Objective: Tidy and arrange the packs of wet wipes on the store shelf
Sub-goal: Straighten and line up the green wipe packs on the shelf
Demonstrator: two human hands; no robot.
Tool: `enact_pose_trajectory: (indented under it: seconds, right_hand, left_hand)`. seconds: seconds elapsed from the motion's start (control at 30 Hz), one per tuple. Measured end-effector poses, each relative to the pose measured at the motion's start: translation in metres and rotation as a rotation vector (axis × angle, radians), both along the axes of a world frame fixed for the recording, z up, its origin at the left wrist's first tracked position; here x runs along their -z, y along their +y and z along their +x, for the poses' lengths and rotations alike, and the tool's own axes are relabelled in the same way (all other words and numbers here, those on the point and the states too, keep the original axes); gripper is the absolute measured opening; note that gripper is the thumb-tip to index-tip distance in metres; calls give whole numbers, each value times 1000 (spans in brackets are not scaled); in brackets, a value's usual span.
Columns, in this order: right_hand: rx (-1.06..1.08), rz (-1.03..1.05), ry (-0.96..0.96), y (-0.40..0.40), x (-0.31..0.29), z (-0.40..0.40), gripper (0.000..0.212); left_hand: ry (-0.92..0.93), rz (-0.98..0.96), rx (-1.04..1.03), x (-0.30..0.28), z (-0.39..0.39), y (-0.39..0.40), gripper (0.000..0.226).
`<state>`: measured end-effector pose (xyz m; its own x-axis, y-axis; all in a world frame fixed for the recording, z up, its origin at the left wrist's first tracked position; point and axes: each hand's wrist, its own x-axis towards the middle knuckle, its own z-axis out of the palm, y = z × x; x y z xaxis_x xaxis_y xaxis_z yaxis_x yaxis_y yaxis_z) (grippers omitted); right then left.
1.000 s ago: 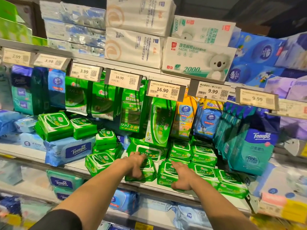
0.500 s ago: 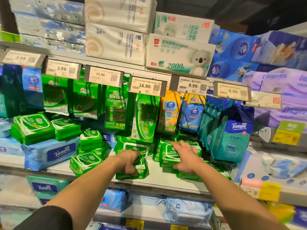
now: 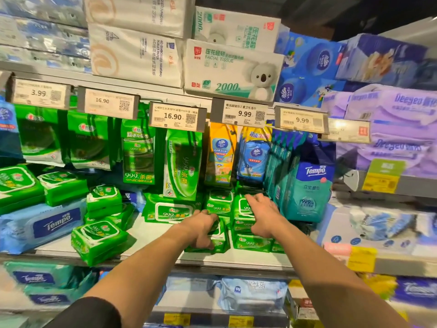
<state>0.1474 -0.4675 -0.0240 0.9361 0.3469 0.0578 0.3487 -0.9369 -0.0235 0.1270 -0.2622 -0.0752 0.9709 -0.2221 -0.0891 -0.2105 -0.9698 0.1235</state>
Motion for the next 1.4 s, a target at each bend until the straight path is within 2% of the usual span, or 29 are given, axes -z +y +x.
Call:
enact_pose_trajectory:
  seconds: [0.13,0.27,0.47,0.77,0.93,1.0,1.07,1.17,1.4]
  right_hand:
    - [19,-6,82,-6,20,2,95]
    - [-1,-17,86,-14,26,5,93]
    - [-58,-43,57,-14,34,8,90]
    - [2,-58,-1,-7,45,10,81]
    - [54,15,15,-33,49,6,80]
    - [108,-31,7,-50,50,4,79]
    - [182,-83,-1,-67,50,2,72]
    - [258,-74,-19,-88,51,1,41]
    - [254,-31,-29,-90,55,1,36]
  left_hand:
    - [-17,-31,12,11,10,-14,91]
    - [-45,-75,12,17,18,-24,90]
    - [-72,-105,32,19,27,-24,72]
    - [-44,-105,45,20,29,-21,74]
    - [-39,-99,57,22,30,-18,73]
    - [-45,-104,62,22,29,-18,73]
    - [-46,-106,67,22,29,-18,73]
    - [-39,-115,74,22,30,-17,73]
    - [-56,-100,83,22,28,-17,72]
